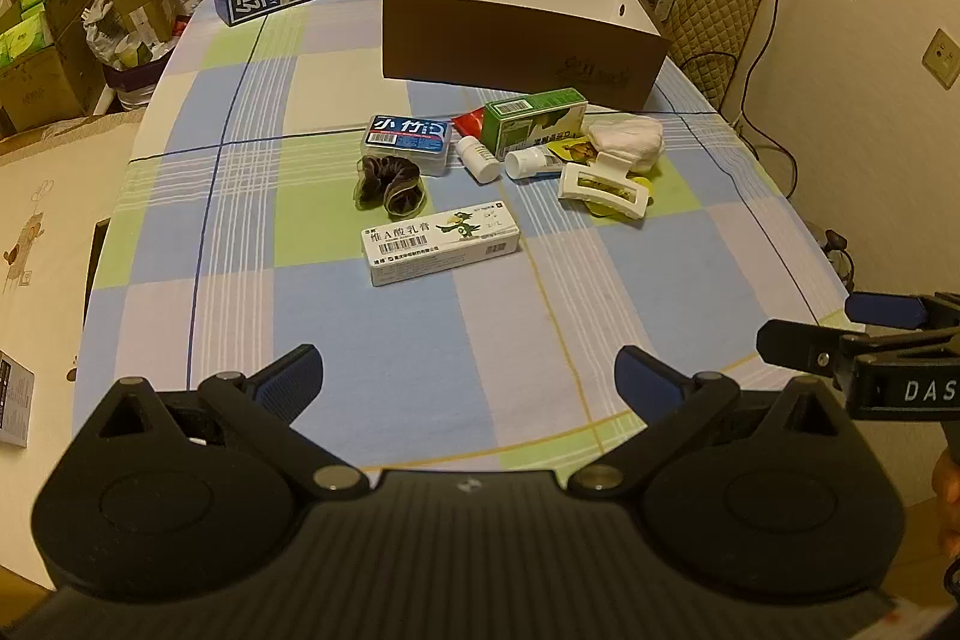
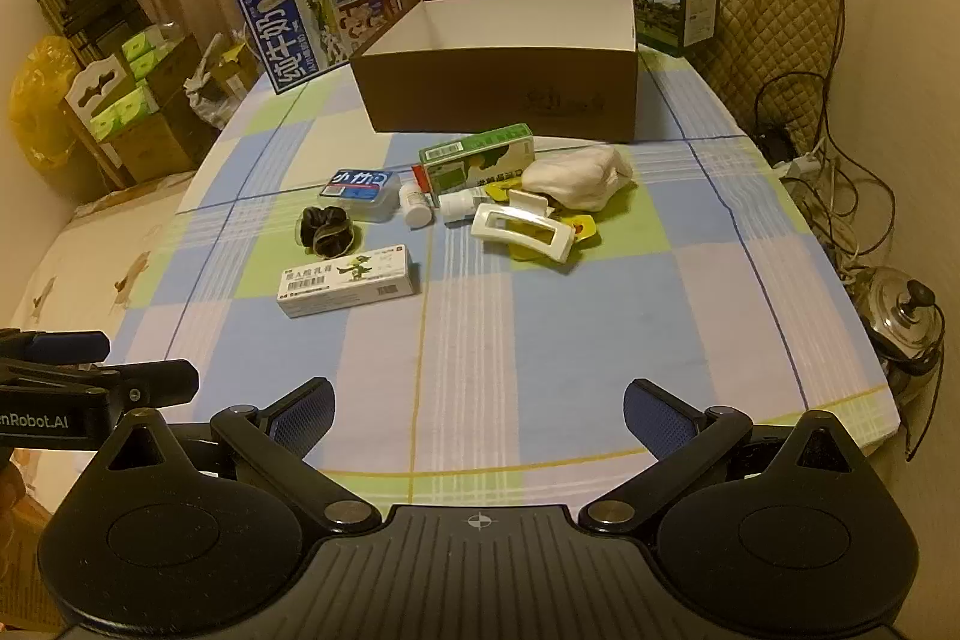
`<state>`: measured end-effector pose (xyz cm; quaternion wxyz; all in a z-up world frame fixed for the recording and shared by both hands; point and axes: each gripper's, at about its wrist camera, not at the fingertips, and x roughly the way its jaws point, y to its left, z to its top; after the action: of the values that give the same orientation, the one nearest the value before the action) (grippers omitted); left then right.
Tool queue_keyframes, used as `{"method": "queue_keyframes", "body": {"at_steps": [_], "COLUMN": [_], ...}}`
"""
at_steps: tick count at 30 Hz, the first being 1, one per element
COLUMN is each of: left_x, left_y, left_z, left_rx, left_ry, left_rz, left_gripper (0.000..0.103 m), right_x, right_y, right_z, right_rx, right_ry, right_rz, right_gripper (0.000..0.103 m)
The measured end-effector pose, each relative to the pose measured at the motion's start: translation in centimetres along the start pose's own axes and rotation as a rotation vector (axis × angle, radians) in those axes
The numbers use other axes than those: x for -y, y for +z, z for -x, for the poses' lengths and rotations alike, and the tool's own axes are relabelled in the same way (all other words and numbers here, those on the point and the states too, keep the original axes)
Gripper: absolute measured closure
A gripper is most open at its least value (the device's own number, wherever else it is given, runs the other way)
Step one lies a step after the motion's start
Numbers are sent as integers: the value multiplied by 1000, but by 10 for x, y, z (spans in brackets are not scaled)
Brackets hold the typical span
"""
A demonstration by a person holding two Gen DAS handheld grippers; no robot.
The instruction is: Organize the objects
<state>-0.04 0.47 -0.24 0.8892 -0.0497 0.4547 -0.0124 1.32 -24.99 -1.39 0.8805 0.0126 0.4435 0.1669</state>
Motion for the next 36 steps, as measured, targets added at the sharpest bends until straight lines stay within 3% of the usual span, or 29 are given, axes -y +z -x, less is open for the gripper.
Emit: {"method": "queue_keyframes", "body": {"at_steps": [36], "left_x": [-2], "left_y": [3], "left_z": [-1], "left_rx": [-1], "left_ry": [3], "left_rz": [3], "left_gripper": [1], "right_x": [-1], "right_y": [8], "right_z": [1], "right_rx": [-3], "right_ry": [-6], "right_rz": [1], "right_gripper": [2]}}
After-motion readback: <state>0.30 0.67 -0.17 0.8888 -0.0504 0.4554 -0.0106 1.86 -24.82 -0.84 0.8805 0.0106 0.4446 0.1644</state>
